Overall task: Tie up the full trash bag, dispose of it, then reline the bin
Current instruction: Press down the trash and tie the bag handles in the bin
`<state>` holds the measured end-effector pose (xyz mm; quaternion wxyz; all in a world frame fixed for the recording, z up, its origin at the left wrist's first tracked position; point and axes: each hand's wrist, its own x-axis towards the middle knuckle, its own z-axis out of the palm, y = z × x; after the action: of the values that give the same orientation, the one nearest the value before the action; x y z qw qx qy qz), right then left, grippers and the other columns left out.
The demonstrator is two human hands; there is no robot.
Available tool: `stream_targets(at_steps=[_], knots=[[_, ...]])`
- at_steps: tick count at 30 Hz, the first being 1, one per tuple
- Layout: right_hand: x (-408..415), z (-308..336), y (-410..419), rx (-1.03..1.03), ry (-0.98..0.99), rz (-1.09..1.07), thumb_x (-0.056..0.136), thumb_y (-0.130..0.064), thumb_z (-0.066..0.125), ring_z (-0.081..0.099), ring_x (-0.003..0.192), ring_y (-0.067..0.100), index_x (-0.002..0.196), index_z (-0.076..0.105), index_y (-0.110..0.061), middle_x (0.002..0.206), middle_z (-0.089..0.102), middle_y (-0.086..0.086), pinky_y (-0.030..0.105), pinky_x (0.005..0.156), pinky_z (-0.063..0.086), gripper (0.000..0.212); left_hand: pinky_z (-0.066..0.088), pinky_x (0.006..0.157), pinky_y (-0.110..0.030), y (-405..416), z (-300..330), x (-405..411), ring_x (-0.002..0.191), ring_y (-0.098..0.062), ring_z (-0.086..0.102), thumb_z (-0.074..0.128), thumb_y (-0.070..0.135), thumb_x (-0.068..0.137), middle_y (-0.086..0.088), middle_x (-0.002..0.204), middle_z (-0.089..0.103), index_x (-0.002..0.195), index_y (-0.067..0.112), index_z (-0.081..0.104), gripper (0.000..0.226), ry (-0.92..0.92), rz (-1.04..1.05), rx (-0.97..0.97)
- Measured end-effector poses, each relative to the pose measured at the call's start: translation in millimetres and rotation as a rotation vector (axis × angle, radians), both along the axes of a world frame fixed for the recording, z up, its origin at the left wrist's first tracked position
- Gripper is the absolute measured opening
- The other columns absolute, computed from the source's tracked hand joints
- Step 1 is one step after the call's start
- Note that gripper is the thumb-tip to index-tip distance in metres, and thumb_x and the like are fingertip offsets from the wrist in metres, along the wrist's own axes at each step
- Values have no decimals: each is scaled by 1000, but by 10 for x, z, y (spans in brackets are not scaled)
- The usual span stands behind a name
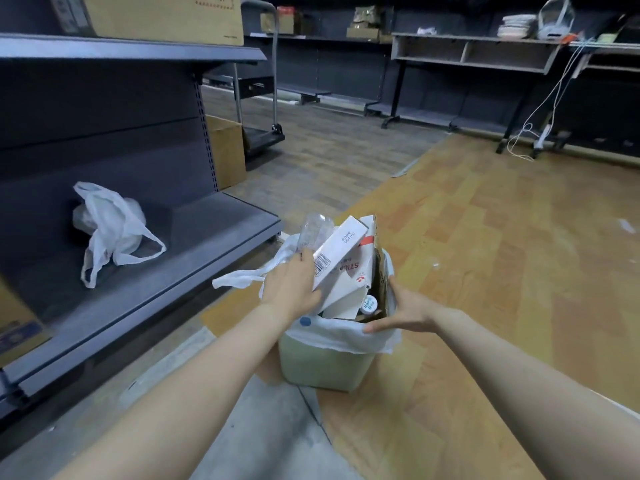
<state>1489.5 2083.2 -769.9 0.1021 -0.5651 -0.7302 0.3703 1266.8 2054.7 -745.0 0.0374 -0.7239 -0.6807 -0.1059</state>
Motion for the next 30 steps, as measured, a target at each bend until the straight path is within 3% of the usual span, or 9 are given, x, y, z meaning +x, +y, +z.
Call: stream_targets(at_steps=[3, 5, 7, 10, 15, 19, 23, 25, 30], knots=[[18, -9, -5, 7, 17, -3, 58, -42, 87, 51, 110, 11, 140, 24, -22, 129, 52, -9, 21, 91, 37, 106, 40, 64, -34, -11, -85, 42, 100, -31, 60, 47, 38, 90, -9, 116, 57, 141, 5, 22, 66, 148, -38, 4], [27, -24, -10, 18, 19, -5, 58, -42, 87, 51, 111, 11, 140, 24, -22, 130, 53, -7, 21, 91, 37, 105, 40, 78, -37, -14, -160, 71, 114, -31, 53, 35, 49, 95, -12, 123, 56, 149, 6, 3, 76, 39, -74, -68], [33, -39, -14, 25, 32, 1, 58, -43, 87, 51, 115, 11, 142, 25, -24, 130, 52, -8, 20, 91, 37, 106, 32, 105, -46, 19, -231, 99, 134, -33, 33, 24, 47, 99, -18, 144, 38, 149, 11, -13, 73, -120, -129, -233], [44, -55, -10, 27, 34, 5, 59, -41, 87, 50, 113, 10, 141, 25, -24, 130, 51, -7, 20, 90, 37, 104, 10, 117, -53, 109, -322, 142, 146, -36, 3, 22, 38, 100, -20, 158, 1, 146, 19, -26, 68, -228, -172, -432], [61, -73, -11, -15, 93, -19, 58, -33, 89, 50, 118, 11, 140, 26, -23, 132, 50, -8, 22, 94, 38, 103, 2, 117, -55, 163, -320, 220, 146, -35, -11, 28, 30, 100, -19, 157, -14, 145, 28, -26, 70, -322, -139, -539], [151, -123, -20, -95, 214, -37, 41, -53, 91, 47, 130, 9, 143, 26, -32, 137, 51, -15, 37, 111, 38, 123, 0, 116, -53, 56, -235, 254, 145, -36, -15, 31, 27, 102, -19, 156, -15, 146, 30, -22, 70, -398, -127, -528], [227, -66, -63, -124, 233, -215, 60, -72, 68, 20, 146, 18, 153, -2, -20, 160, 13, -2, 38, 116, 22, 127, 16, 114, -52, 56, -127, 235, 145, -34, -7, 42, 28, 96, -15, 157, -13, 150, 21, -13, 78, -414, -101, -458], [278, -69, -38, -170, 264, -344, 51, -87, 51, 21, 146, 23, 152, -7, -21, 161, 7, 0, 46, 113, 24, 134, 22, 113, -50, 77, -31, 253, 146, -31, -2, 47, 40, 93, -12, 158, -11, 150, 16, -11, 85, -376, -105, -356], [335, -256, 48, -363, 73, -499, 86, -72, 29, 30, 140, 34, 152, 10, -21, 159, 16, 5, 56, 105, 35, 86, 16, 115, -57, 85, 164, 490, 147, -30, -8, 51, 74, 75, -9, 157, -18, 143, 47, -18, 101, -470, -189, -154]])
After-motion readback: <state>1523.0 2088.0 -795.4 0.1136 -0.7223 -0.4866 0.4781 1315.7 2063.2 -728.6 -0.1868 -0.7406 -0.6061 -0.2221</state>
